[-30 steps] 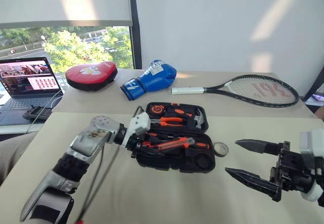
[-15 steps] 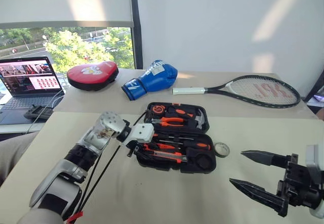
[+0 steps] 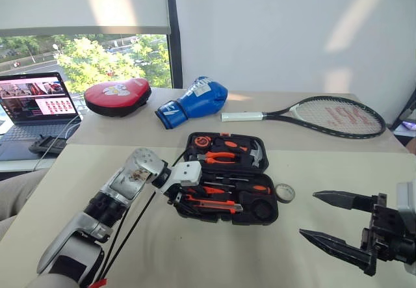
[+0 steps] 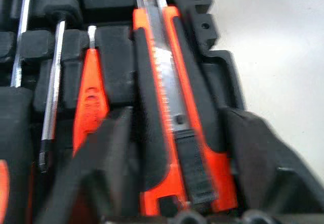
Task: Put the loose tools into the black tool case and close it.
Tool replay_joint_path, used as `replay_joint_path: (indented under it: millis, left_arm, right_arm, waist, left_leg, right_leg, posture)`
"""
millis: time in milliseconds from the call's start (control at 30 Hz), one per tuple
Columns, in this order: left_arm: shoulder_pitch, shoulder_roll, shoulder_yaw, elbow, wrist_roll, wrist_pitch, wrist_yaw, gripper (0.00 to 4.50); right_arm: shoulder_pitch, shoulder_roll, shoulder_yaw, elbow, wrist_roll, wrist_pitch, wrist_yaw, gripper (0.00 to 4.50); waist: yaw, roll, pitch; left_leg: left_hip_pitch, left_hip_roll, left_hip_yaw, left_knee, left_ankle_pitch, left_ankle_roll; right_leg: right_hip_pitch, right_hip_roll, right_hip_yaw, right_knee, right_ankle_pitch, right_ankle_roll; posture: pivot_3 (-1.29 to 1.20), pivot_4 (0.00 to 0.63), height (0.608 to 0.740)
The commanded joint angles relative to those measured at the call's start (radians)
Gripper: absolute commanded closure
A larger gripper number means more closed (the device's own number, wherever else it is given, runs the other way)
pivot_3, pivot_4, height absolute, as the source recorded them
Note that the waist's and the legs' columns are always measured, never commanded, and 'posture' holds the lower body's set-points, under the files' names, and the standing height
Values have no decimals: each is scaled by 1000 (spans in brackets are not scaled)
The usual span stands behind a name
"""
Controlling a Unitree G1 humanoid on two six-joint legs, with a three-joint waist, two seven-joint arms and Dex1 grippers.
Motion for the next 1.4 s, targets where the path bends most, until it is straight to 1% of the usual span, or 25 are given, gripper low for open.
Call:
replay_joint_path:
  millis: [33, 67, 100, 167, 267, 300, 333, 367, 433, 500, 633, 733, 833, 933, 967, 1067, 1167, 1200, 1267, 1300, 1400]
  left_arm:
    - [16, 1, 84, -77, -74, 75, 38, 107]
    - [21, -8, 137, -103, -121, 142, 75, 107]
    - [24, -17, 177, -123, -164, 220, 105, 248]
    - [53, -42, 249, -168, -233, 305, 170, 783]
    - [142, -74, 300, -233, -281, 313, 237, 1866]
    - [187, -82, 309, -251, -282, 294, 260, 2396]
    - [225, -86, 313, -264, -278, 273, 279, 2774]
    - [256, -86, 308, -273, -262, 250, 297, 3036]
    - [315, -74, 290, -298, -241, 213, 307, 3890]
    - [363, -55, 256, -303, -201, 174, 321, 4469]
    - [381, -32, 149, -263, -100, 142, 355, 4469]
    - [358, -31, 54, -230, -39, 124, 349, 4469]
    - [331, -60, 7, -183, -21, 143, 358, 4469]
    - [312, -95, -1, -154, -50, 176, 349, 4469]
    - [305, -106, 5, -145, -62, 202, 349, 4469]
    - [286, -141, 59, -137, -134, 204, 317, 4469]
    - [266, -170, 229, -237, -354, 339, 296, 4469]
    - [258, -171, 268, -259, -410, 397, 302, 4469]
    - [234, -161, 361, -290, -501, 494, 347, 4469]
    - [224, -154, 398, -298, -527, 527, 377, 4469]
    - [237, -123, 387, -310, -457, 487, 442, 4469]
  right_arm:
    - [0, 0, -22, -4, -1, -21, 7, 0]
    - [0, 2, -22, -3, -4, -22, 7, 0]
    - [0, 4, -22, -1, -7, -23, 8, 0]
    - [-3, 6, -15, -1, -11, -25, 4, 0]
    - [-12, 6, -6, -1, -10, -24, -3, 0]
    - [-16, 5, -4, -2, -8, -23, -5, 0]
    - [-19, 3, -4, -2, -5, -21, -7, 0]
    - [-20, 2, -5, 0, -5, -20, -5, 0]
    - [-21, -3, -11, 3, -2, -16, -1, 0]
    - [-23, -11, -19, 5, 6, -11, 0, 0]
    - [-25, -24, -28, 6, 16, -4, 1, 0]
    - [-27, -38, -33, 1, 31, 3, -11, 0]
    - [-35, -53, -23, -5, 41, 9, -26, 0]
    - [-41, -69, 1, -14, 51, 20, -57, 0]
    - [-44, -72, 13, -18, 46, 20, -63, 0]
    - [-66, -77, 58, -20, 44, 20, -100, 0]
    - [-80, -75, 80, -15, 48, 14, -105, 0]
    - [-81, -74, 83, -13, 48, 12, -103, 0]
    - [-90, -70, 98, -6, 42, 5, -98, 0]
    - [-96, -69, 108, -2, 38, 2, -96, 0]
    - [-114, -65, 137, 10, 20, -4, -94, 0]
  waist:
    - [1, 0, 0]
    - [2, 0, 0]
    - [2, 0, 0]
    - [3, 0, 0]
    - [4, 0, 0]
    - [3, 0, 0]
    - [4, 0, 0]
    - [2, 0, 0]
    - [2, -1, 0]
    - [4, -1, 0]
    - [11, 0, 0]
    - [12, 4, -3]
    - [12, 10, -7]
    - [13, 16, -12]
    - [13, 17, -13]
    - [13, 19, -14]
    - [11, 20, -14]
    - [9, 18, -13]
    - [5, 9, -8]
    - [4, 8, -7]
    - [3, 8, -7]
  left_leg:
    - [0, 0, 0, 0, 0, 0]
    - [-1, 0, 0, 0, 0, 0]
    - [-1, 0, 0, 0, 0, -1]
    - [-1, 0, -1, 0, 0, -1]
    - [0, 0, -2, 1, 0, -1]
    - [0, 0, -2, 1, 1, -3]
    - [1, -1, -2, 1, 2, -5]
    - [2, 0, -2, 0, 4, -8]
    - [2, 0, -2, 0, 4, -9]
    - [1, 0, -2, 0, 4, -9]
    - [3, 0, -4, 0, 1, -3]
    - [10, 1, -5, 0, 0, -3]
    - [11, 0, -5, 0, 0, -3]
    - [12, 0, -5, 0, 0, -2]
    - [12, 0, -5, 0, 0, -2]
    - [12, 0, -5, 0, 0, -1]
    - [10, 0, -5, 0, 0, -1]
    - [8, 0, -5, 0, 0, -1]
    - [4, 2, -6, 0, 1, -2]
    - [3, 3, -7, 0, 1, -3]
    - [3, 1, -7, 0, 2, -4]
  right_leg:
    - [0, 0, 0, 0, 0, 0]
    - [0, -1, 0, 0, 0, 0]
    - [0, -1, 0, 0, 0, 0]
    - [0, -1, 0, 1, 0, 0]
    - [1, -2, 1, 1, 0, 1]
    - [1, -2, 0, 0, 0, 1]
    - [2, -2, 1, 1, 0, 1]
    - [3, -2, 1, 0, 0, 1]
    - [3, -2, 2, 1, 0, 0]
    - [2, -2, 2, 1, 0, 0]
    - [5, -6, 2, -1, 1, -2]
    - [12, -7, 1, -3, -1, -5]
    - [14, -8, 1, -5, -2, -6]
    - [15, -8, 1, -6, -1, -4]
    - [15, -8, 1, -6, -1, -4]
    - [16, -5, 1, -6, -1, -3]
    - [14, -4, 1, -6, -1, -3]
    - [12, -3, 1, -6, -1, -3]
    - [9, -3, 1, -4, 0, -1]
    - [8, -3, 0, -4, 0, -1]
    - [7, -1, 0, -4, 0, -1]
  posture:
    - [0, 150, 740]
    - [0, 150, 740]
    - [0, 150, 740]
    - [0, 150, 740]
    - [0, 150, 740]
    - [0, 150, 740]
    - [0, 150, 740]
    - [0, 150, 740]
    - [0, 150, 740]
    - [0, 150, 740]
    - [0, 150, 740]
    - [0, 150, 740]
    - [0, 150, 740]
    - [0, 150, 740]
    - [0, 150, 740]
    - [0, 150, 740]
    - [0, 150, 740]
    - [0, 150, 740]
    - [0, 150, 740]
    - [0, 150, 740]
    - [0, 150, 740]
